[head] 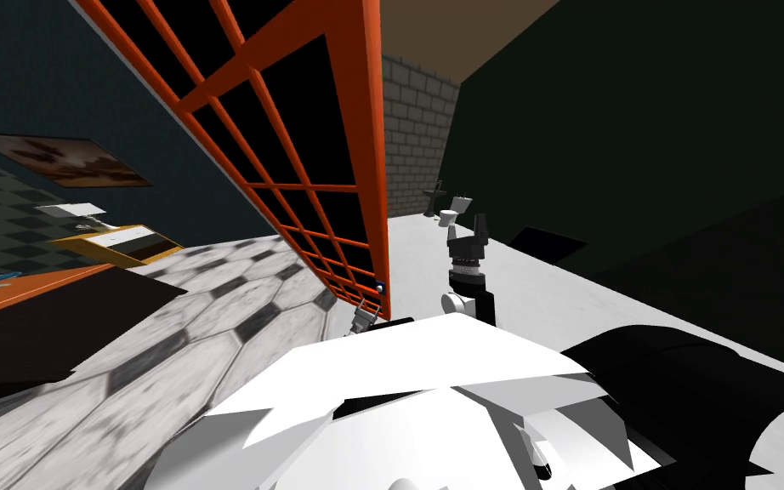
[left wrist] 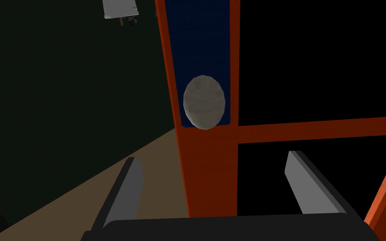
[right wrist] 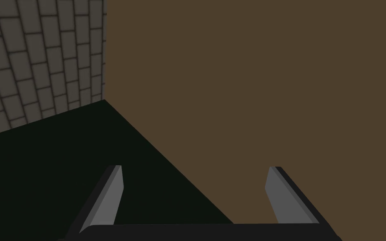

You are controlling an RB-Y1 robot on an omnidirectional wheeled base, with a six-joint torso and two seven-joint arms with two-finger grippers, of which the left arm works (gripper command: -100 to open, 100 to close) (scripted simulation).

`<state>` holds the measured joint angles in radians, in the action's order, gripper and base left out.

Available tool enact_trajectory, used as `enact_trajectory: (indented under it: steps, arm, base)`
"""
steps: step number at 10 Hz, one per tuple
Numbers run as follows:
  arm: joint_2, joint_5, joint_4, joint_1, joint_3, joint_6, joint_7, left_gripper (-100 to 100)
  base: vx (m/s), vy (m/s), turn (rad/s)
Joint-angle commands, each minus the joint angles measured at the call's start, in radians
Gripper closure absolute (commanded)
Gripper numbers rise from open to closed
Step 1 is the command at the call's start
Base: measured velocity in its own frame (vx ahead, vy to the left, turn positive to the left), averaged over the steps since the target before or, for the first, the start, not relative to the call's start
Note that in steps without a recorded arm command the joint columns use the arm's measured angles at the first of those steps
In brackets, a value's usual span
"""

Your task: Push the door open

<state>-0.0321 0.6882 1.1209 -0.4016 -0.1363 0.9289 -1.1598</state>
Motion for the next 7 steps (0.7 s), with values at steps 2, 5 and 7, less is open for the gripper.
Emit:
enact_trajectory:
  steps: [2,5,7]
  arm:
    - [0.023,-0.003,-0.006,0.022,0.003,-0.018,0.001,-100]
    - [0.027,-0.004,-0.008,0.025,0.005,-0.017,0.002,100]
    - [0.027,-0.004,-0.008,0.025,0.005,-0.017,0.002,100]
  base:
    - [0.203,-0.139,-0.016]
    - [0.094,-0.051,-0.009]
    - [-0.035,0.02,-0.003]
